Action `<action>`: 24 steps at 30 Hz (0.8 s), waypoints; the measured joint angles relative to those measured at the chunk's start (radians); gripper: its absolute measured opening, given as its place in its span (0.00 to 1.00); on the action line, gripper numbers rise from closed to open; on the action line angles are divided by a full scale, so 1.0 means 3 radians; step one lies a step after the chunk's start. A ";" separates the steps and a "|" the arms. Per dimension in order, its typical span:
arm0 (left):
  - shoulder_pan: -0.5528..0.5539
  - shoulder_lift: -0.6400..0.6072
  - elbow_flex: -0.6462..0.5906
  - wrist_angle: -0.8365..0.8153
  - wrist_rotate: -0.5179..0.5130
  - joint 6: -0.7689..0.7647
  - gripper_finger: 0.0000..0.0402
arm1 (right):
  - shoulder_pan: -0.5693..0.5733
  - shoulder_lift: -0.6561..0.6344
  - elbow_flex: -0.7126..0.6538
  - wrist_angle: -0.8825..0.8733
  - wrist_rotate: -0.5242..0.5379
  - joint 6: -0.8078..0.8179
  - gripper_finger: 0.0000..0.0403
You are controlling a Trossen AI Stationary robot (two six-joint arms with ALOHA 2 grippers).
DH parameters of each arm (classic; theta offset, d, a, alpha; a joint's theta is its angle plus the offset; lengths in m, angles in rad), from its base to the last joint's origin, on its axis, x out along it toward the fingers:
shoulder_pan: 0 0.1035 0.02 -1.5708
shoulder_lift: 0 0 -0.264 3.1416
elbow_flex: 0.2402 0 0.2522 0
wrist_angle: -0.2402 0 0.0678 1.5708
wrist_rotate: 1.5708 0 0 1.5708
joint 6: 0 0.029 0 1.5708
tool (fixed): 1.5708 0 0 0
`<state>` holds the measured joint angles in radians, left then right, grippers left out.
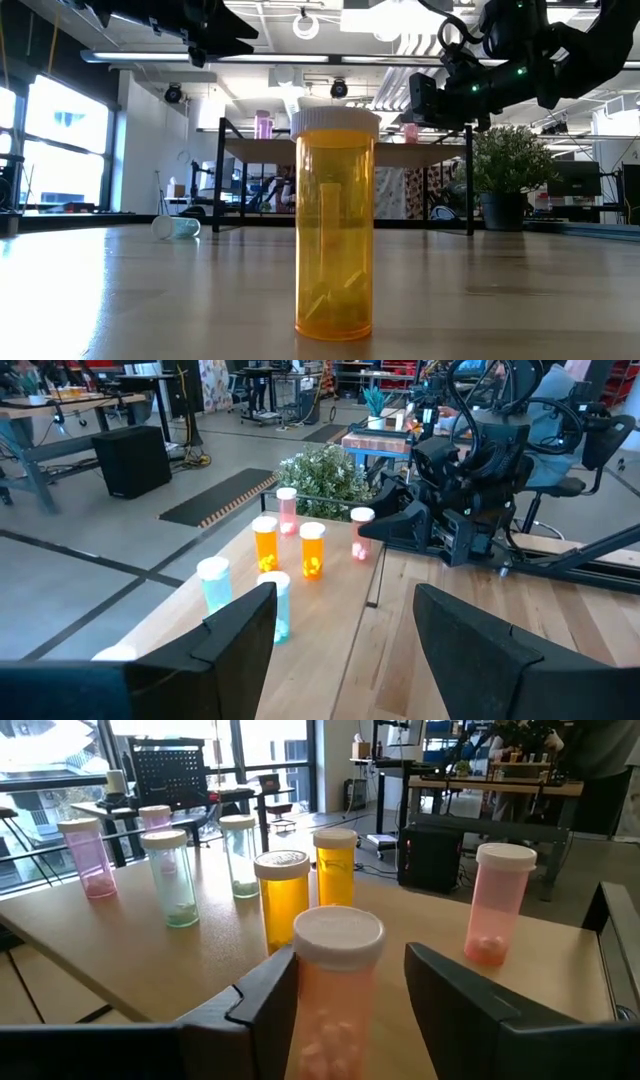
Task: Pick and place medicine bottles onto shelf by color
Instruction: Put the left orange pill bottle on the shelf aligned with the orange pill bottle, then adjust the orange pill bottle
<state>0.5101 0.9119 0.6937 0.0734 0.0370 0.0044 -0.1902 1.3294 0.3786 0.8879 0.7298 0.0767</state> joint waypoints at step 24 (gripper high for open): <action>-0.0001 0.0000 0.0000 -0.0001 0.0000 0.0000 0.56 | 0.0001 -0.0005 0.0049 0.0585 -0.0018 -0.0304 0.45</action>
<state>0.5098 0.9119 0.6937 0.0731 0.0372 0.0044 -0.1898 1.3278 0.3933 1.0633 0.7243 -0.0145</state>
